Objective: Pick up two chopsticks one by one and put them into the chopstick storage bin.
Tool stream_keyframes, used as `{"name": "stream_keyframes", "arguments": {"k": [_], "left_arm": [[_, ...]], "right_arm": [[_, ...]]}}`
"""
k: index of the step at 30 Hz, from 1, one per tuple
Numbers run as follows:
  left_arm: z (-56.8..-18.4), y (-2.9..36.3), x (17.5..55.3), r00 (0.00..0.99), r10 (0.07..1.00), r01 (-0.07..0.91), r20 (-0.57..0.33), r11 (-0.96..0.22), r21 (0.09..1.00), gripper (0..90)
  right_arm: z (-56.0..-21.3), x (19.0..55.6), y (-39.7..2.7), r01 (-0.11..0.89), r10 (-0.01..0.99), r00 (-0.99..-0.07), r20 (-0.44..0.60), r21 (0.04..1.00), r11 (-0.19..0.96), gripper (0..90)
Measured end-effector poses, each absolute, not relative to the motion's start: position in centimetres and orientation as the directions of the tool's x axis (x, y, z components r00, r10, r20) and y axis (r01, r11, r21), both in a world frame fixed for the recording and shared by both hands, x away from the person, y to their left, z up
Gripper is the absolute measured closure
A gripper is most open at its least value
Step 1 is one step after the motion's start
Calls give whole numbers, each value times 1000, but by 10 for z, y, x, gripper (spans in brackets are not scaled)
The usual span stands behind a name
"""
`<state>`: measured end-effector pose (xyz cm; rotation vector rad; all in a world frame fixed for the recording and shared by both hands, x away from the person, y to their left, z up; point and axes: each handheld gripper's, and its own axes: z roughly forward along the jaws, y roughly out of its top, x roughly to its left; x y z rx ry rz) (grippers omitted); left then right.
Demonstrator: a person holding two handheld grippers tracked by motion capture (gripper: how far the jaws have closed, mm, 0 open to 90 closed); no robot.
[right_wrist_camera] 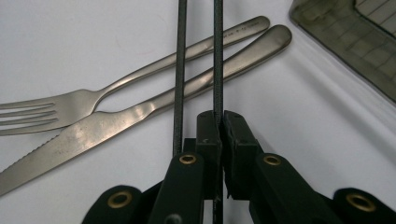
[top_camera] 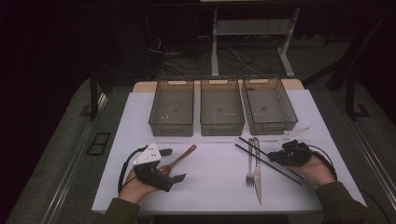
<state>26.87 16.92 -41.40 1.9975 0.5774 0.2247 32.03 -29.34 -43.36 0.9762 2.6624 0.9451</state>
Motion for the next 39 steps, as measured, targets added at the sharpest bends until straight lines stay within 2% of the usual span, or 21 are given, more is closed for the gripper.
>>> {"name": "stream_keyframes", "arguments": {"k": [20,39], "left_arm": [[-421,170,273,871,482,311,-94,-393,865,0],[-421,167,276,875,472,306,-104,-376,875,0]], "right_arm": [[-412,317,-302,535,637,-762,117,669,516,846],[-387,330,-286,523,624,-765,157,716,462,846]]}}
